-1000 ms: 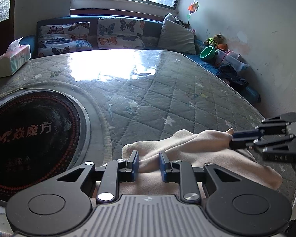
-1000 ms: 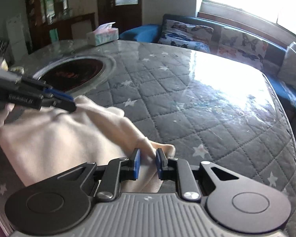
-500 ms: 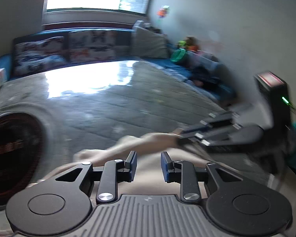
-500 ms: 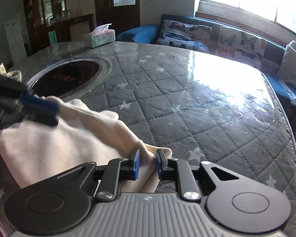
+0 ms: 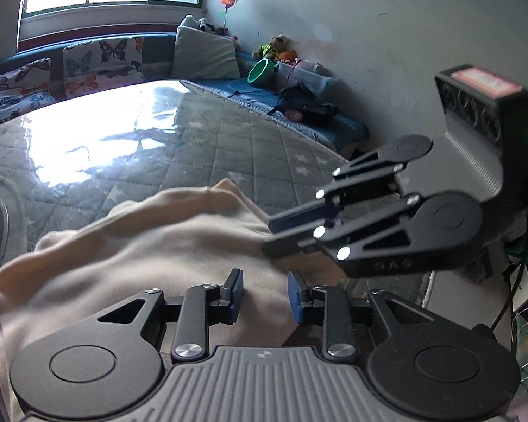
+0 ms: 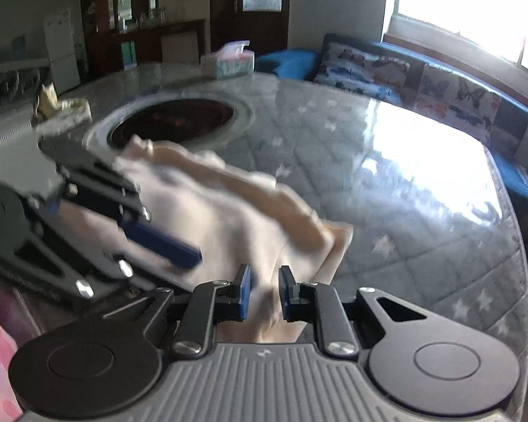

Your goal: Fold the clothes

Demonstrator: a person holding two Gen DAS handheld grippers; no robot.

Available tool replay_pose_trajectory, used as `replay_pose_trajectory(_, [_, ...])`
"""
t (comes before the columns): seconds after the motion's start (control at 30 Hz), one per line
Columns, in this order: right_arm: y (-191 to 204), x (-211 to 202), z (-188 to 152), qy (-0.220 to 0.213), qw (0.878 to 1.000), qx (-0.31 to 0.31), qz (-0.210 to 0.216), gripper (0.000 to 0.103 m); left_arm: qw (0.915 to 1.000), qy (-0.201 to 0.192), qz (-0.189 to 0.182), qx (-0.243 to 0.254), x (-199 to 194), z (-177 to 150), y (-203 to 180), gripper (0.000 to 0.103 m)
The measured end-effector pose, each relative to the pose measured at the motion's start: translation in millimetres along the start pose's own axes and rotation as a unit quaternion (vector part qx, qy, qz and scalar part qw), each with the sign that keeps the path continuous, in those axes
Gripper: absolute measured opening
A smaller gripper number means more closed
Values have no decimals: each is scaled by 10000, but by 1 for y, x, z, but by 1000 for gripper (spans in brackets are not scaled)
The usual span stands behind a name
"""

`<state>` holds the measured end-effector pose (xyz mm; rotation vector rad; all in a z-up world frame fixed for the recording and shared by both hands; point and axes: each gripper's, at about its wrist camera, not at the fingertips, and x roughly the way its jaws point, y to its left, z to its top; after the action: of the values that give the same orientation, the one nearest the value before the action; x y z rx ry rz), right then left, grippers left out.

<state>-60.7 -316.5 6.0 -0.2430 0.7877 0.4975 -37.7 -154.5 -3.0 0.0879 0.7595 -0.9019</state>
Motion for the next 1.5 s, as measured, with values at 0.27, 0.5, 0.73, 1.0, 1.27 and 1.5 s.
replay_pose_trajectory(0.27, [1, -6, 0, -149, 9998, 128, -62, 18, 9990, -118, 156, -408, -26, -19, 16, 37])
replay_pose_trajectory(0.5, [18, -9, 9, -491, 9984, 206, 214, 39, 9910, -341, 661, -1109, -68, -47, 44, 45])
replay_pose_trajectory(0.73, [42, 11, -2, -444, 9984, 169, 308, 50, 9859, -449, 673, -1465, -83, -65, 59, 49])
replay_pose_trajectory(1.0, [46, 22, 10, -449, 9980, 10, 435, 63, 9811, -714, 813, -1601, -96, -53, 72, 67])
replay_pose_trajectory(1.27, [47, 32, 24, -471, 9971, -118, 592, 74, 9739, -594, 868, -2012, -67, -41, 100, 75])
replay_pose_trajectory(1.5, [41, 36, 26, -425, 9965, 1, 724, 87, 9722, -636, 725, -2135, -71, -34, 109, 83])
